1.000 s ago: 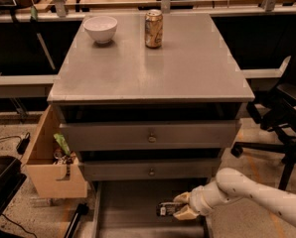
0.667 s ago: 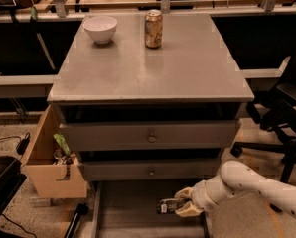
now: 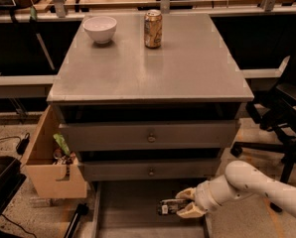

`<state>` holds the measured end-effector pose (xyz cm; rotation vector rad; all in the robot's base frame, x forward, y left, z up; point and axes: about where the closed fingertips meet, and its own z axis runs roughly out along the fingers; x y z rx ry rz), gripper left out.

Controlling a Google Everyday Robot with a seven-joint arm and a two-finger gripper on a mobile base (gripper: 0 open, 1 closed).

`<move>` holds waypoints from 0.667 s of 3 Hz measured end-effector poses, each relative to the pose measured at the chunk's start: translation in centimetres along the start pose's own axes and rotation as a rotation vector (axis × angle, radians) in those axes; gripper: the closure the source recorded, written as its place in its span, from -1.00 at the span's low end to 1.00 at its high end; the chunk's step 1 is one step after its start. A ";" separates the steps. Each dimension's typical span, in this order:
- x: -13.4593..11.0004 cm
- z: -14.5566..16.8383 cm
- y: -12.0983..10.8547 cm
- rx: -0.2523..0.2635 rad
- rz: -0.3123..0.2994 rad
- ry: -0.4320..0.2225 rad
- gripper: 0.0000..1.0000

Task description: Pick rxbar chocolate from bottom drawer and place on counter

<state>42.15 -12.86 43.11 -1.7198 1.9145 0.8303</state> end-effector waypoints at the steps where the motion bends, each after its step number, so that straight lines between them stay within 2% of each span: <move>1: -3.3 -3.6 3.9 -0.030 -0.072 -0.037 1.00; 2: -7.5 -11.1 7.2 0.005 -0.121 -0.085 1.00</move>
Offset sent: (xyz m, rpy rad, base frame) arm -0.0817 -0.0606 0.2692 0.1512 -0.1740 0.0274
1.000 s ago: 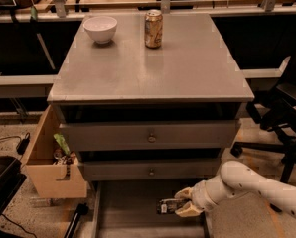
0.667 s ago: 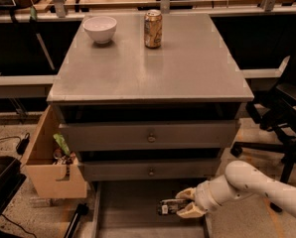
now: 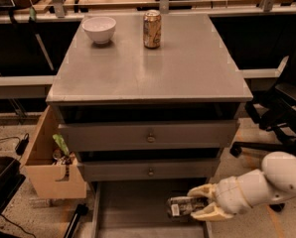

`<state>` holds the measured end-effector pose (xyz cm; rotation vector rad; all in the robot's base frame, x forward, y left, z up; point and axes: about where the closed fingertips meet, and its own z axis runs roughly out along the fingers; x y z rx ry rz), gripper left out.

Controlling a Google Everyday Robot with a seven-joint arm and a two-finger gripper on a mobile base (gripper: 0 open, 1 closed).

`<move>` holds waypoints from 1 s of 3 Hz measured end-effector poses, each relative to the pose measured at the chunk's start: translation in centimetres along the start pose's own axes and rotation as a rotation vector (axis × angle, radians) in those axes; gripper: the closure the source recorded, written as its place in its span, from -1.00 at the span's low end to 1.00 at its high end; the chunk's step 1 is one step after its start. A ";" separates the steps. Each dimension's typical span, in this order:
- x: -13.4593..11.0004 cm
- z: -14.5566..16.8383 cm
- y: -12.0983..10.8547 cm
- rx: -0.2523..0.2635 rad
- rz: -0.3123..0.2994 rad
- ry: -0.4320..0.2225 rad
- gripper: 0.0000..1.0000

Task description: Pick rxbar chocolate from bottom drawer and place on counter

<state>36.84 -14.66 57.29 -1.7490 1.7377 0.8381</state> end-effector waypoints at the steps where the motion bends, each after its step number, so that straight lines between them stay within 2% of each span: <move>1: -3.8 -8.2 0.8 0.101 0.013 -0.055 1.00; 2: -6.9 -15.4 -0.5 0.239 0.031 -0.099 1.00; 3: -9.0 -21.1 -2.2 0.398 0.046 -0.173 1.00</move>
Offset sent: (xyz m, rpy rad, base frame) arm 0.0396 -0.1170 0.2420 0.1356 -0.2356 -0.3583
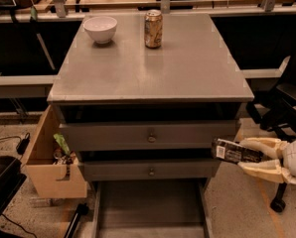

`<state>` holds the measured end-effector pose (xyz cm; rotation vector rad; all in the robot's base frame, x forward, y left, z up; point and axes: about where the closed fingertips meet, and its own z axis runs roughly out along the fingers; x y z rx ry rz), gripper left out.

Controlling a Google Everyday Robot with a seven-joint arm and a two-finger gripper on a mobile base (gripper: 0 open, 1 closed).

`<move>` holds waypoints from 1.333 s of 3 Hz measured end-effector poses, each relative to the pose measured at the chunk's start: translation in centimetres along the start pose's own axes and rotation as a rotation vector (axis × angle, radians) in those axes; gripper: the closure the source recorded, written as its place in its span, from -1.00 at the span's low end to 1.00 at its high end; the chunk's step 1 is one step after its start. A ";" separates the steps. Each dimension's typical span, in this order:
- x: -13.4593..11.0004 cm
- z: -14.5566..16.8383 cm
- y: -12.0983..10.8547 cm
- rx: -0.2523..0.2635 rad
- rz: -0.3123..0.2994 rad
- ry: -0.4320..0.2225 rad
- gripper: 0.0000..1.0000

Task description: Pick rxbar chocolate from bottom drawer and place on counter

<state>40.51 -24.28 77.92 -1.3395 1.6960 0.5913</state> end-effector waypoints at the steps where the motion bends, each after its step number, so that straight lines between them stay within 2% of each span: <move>1: 0.0 0.0 0.0 0.000 0.000 0.000 1.00; 2: -1.5 0.6 -3.6 0.018 0.027 0.020 1.00; 3: -4.0 -0.1 -9.2 0.031 0.070 0.099 1.00; 4: -5.1 0.1 -14.3 0.000 0.154 0.180 1.00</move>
Offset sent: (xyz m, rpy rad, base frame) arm 0.1076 -0.0012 0.0461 -0.0329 0.0544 -0.1065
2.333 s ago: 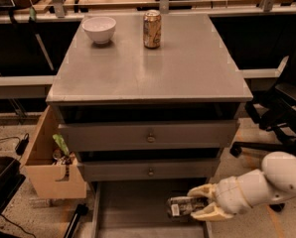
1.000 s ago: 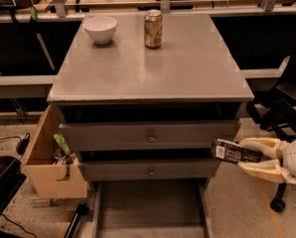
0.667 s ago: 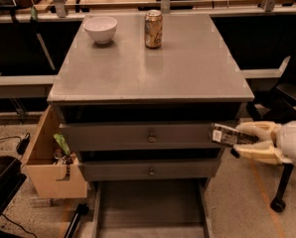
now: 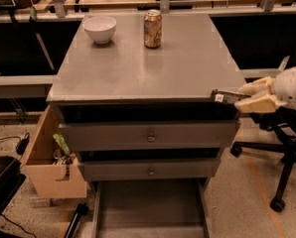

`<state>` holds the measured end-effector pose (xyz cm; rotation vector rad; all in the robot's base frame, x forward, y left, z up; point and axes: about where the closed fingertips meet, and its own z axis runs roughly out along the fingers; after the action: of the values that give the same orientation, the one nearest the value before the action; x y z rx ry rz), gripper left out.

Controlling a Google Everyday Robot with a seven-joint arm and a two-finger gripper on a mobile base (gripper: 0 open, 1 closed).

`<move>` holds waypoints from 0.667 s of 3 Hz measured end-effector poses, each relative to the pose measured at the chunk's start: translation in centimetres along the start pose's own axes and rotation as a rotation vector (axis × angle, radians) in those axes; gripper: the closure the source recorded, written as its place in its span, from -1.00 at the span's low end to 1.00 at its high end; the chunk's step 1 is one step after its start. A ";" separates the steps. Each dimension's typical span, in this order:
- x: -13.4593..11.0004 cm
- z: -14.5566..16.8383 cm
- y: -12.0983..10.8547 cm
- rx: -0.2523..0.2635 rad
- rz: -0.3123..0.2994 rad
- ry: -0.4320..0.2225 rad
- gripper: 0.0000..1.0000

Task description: Pick rxbar chocolate from bottom drawer and place on counter

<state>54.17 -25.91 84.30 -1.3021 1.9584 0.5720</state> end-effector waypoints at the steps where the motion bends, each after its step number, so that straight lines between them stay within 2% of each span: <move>1: -1.4 2.1 -3.8 -0.064 0.049 0.038 1.00; 2: -2.4 5.5 -8.0 -0.116 0.079 0.031 1.00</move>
Offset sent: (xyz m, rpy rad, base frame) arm 0.2276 -0.0327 0.1030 0.0920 -0.1276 -0.0685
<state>63.82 -23.82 82.63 -1.3148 2.0353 0.7174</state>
